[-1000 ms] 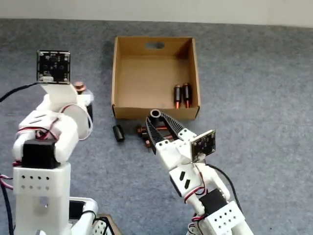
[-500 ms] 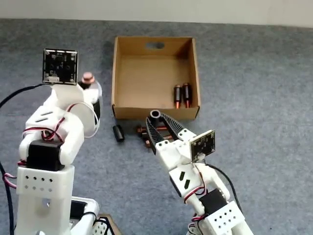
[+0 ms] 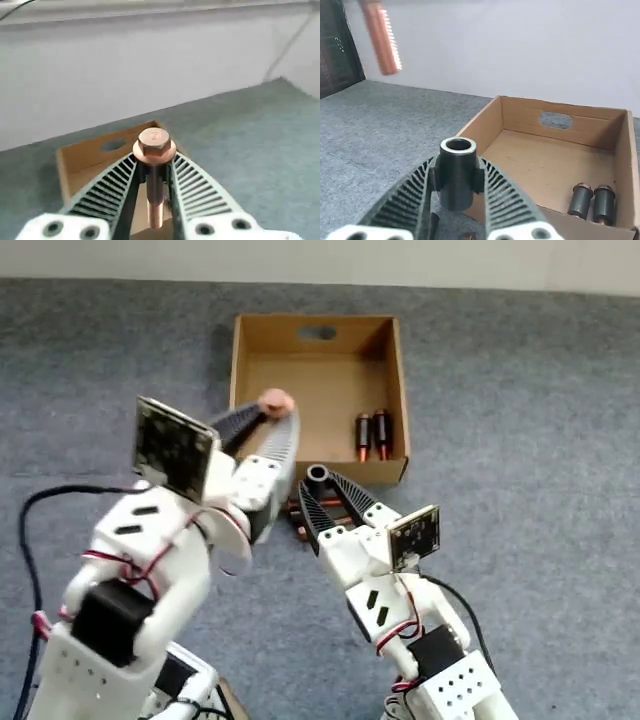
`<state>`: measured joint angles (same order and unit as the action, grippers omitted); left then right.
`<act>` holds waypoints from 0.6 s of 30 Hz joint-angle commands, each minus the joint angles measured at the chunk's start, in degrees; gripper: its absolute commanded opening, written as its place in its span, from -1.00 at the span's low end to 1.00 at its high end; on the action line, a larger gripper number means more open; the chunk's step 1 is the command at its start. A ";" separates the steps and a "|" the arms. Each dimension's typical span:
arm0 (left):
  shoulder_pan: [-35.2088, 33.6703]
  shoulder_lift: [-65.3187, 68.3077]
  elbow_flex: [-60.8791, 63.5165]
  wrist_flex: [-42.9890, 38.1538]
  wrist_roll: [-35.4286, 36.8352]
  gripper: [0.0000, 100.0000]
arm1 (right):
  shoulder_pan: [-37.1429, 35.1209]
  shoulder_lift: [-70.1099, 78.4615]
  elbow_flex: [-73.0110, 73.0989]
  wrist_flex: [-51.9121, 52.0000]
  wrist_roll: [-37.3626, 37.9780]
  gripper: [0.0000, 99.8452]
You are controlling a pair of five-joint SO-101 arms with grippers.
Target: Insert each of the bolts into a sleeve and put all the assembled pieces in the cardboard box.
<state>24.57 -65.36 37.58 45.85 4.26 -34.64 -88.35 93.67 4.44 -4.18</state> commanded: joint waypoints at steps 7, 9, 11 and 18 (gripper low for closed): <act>2.15 -0.92 7.78 -11.52 9.93 -0.98 | -0.40 -0.75 -0.40 -1.63 -0.18 -0.99; 2.24 -0.92 7.87 -11.52 9.93 -0.98 | -0.40 -0.75 -0.40 -1.63 -0.18 -0.99; 2.33 -0.92 7.87 -11.52 9.93 -0.98 | -0.40 -0.75 -0.40 -1.63 -0.18 -0.99; 2.42 -0.75 10.59 -11.78 9.93 -0.98 | -0.40 -0.75 -0.40 -1.63 -0.18 -0.99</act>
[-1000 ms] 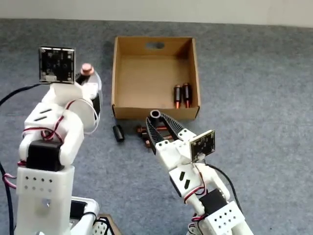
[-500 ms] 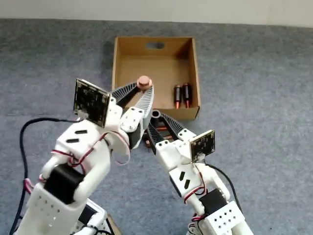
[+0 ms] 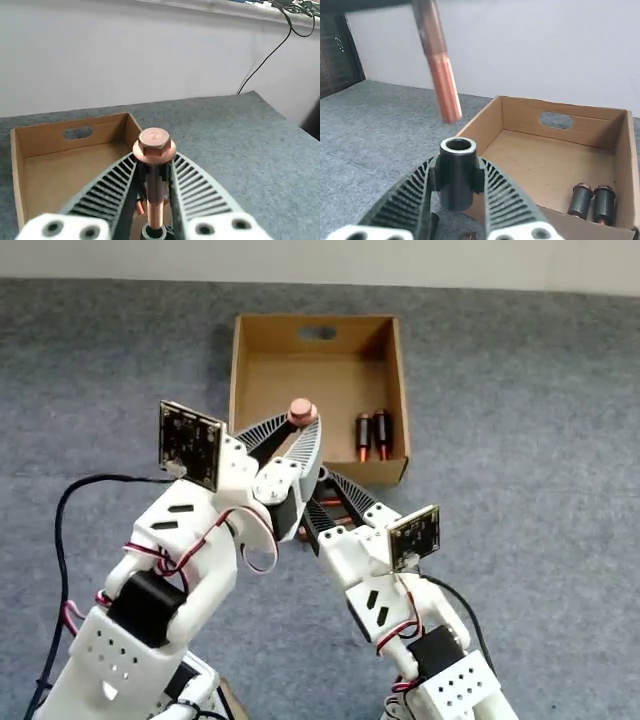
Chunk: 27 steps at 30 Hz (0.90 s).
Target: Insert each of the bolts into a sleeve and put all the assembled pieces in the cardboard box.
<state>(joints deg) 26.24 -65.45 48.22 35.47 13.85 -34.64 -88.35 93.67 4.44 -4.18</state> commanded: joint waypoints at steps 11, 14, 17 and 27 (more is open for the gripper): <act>0.75 0.31 -0.13 1.58 0.18 -0.98 | -0.40 -0.75 -0.40 -1.63 -0.18 -0.99; 0.48 4.26 -2.51 4.66 0.35 -0.98 | -0.40 -0.75 -0.40 -1.63 -0.18 -0.99; 0.40 9.63 -7.87 7.12 0.35 -0.98 | -0.40 -0.75 -0.40 -1.63 -0.18 -0.99; 0.84 22.99 -24.04 22.59 0.35 -0.98 | -0.40 -0.75 -0.40 -1.63 -0.18 -0.99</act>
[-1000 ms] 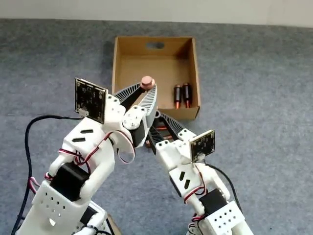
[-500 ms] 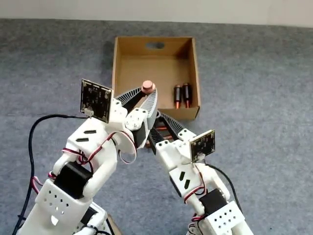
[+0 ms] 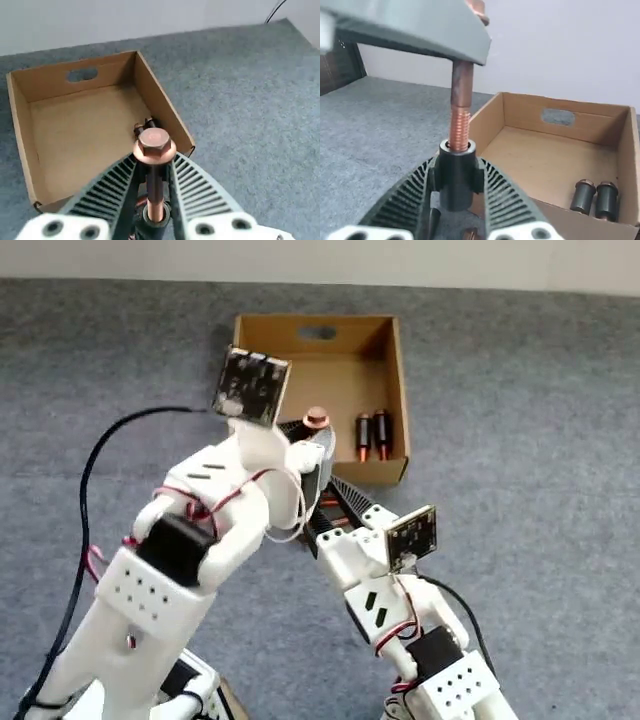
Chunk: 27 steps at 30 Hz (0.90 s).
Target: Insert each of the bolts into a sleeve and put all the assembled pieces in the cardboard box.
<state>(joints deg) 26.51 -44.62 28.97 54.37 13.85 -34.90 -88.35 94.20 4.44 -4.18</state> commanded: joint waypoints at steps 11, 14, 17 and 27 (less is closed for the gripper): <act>0.57 6.73 -7.16 10.20 0.35 -0.98 | -0.13 -0.75 -0.92 -1.63 -0.18 -0.99; 0.57 6.37 -6.64 9.85 0.35 -0.98 | -0.13 -0.75 -0.92 -1.63 -0.18 -0.99; 0.57 6.37 -6.46 10.29 0.35 -0.98 | -0.13 -0.75 -0.92 -1.63 -0.18 -0.99; 0.13 6.37 -0.04 9.85 0.26 -0.98 | -0.13 -0.75 -0.92 -1.45 -0.18 -0.99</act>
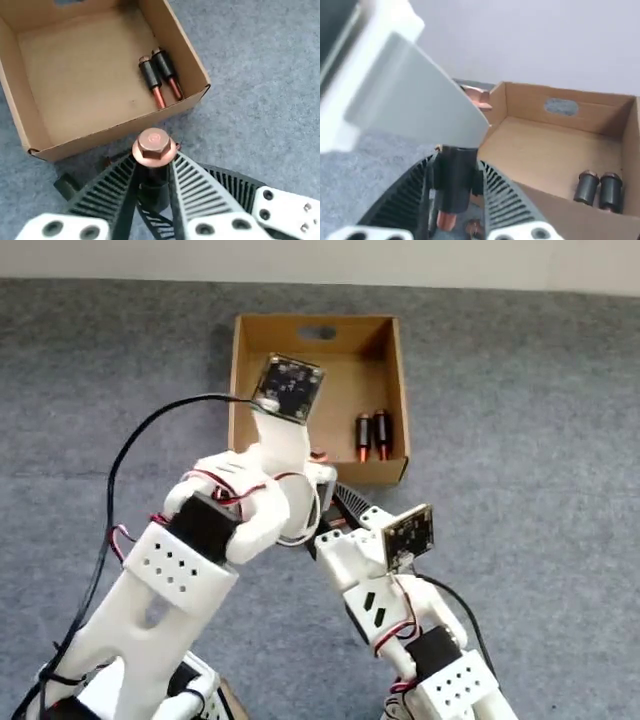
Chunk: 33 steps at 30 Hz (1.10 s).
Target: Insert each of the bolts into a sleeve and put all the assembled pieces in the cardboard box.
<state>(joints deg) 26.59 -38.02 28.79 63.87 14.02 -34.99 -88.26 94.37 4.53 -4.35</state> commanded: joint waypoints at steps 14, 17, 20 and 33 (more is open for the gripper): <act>0.22 -0.31 -0.04 3.16 0.35 -0.55 | -0.04 -0.84 -1.01 -1.45 0.00 -0.99; 0.04 -0.40 -0.57 4.31 0.35 -0.54 | -0.04 -0.84 -1.01 -1.45 0.00 -0.99; 0.04 -0.40 -4.09 8.79 0.35 -0.59 | -0.04 -0.84 -0.04 -1.71 0.00 -0.99; -11.30 -0.40 -20.97 23.47 0.00 -0.66 | -0.04 -0.84 0.66 -1.71 0.00 -0.99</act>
<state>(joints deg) 19.74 -38.02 11.82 85.67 13.76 -34.73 -88.26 95.16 4.44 -4.35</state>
